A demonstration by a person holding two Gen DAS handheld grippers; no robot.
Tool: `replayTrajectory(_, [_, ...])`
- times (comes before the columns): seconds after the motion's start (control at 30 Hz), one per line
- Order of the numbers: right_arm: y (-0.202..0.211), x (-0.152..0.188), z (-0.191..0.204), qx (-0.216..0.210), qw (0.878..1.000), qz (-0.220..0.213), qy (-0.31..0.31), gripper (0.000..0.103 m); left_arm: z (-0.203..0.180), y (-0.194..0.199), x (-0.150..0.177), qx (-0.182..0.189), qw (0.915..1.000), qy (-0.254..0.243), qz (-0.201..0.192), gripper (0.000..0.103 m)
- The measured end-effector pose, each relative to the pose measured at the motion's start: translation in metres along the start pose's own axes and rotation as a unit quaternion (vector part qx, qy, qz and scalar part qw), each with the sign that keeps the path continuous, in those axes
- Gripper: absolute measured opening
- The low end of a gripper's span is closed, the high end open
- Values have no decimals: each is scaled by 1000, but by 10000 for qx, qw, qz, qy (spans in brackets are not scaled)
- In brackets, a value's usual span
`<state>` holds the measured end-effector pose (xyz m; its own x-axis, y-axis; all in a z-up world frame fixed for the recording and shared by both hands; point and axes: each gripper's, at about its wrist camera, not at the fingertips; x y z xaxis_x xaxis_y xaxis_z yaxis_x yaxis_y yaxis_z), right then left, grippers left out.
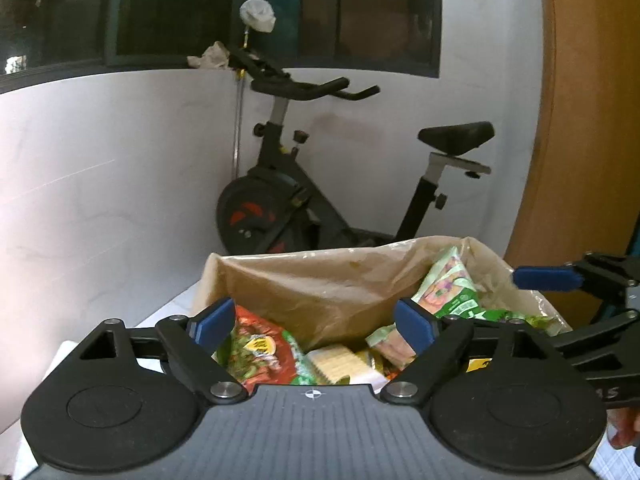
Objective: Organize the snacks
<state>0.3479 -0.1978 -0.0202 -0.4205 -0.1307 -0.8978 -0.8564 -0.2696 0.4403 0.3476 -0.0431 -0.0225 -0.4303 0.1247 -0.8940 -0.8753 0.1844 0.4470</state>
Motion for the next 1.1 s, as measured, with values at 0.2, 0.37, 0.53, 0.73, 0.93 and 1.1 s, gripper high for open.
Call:
replayTrajectory(0.2, [26,-9,8,49,9997,-150,-194,95,3,24,-9,-71,9997,69,-209,95])
replayTrajectory(0.37, [54,-15,20,260,9985,-414,-244,100,3,48,-15,-328,9991,127,-246,96])
replayTrajectory(0.53, [81,-19,27,267,9968,-592,-463,103,7,80,-17,-585,9970,230,-454,96])
replayTrajectory(0.73, [113,-23,32,265,9932,-784,-818,103,1,109,-23,-777,9948,11,-659,96])
replayTrajectory(0.93, [147,-27,39,269,9905,-957,-951,103,0,133,-22,-698,9940,208,-818,96])
replayTrajectory(1.1, [163,-27,39,343,9876,-1049,-1117,103,-4,138,-19,-636,9940,234,-856,96])
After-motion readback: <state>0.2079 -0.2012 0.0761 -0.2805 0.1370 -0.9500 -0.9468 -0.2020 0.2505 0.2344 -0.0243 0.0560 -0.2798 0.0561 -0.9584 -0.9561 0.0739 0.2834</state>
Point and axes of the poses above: each gripper's, at about its wrist camera, not at the fingertips, and y roughly against the way its jaws point, z to its left, x to its underside, and after that the axes turned 7 degrees about -x, right-handed
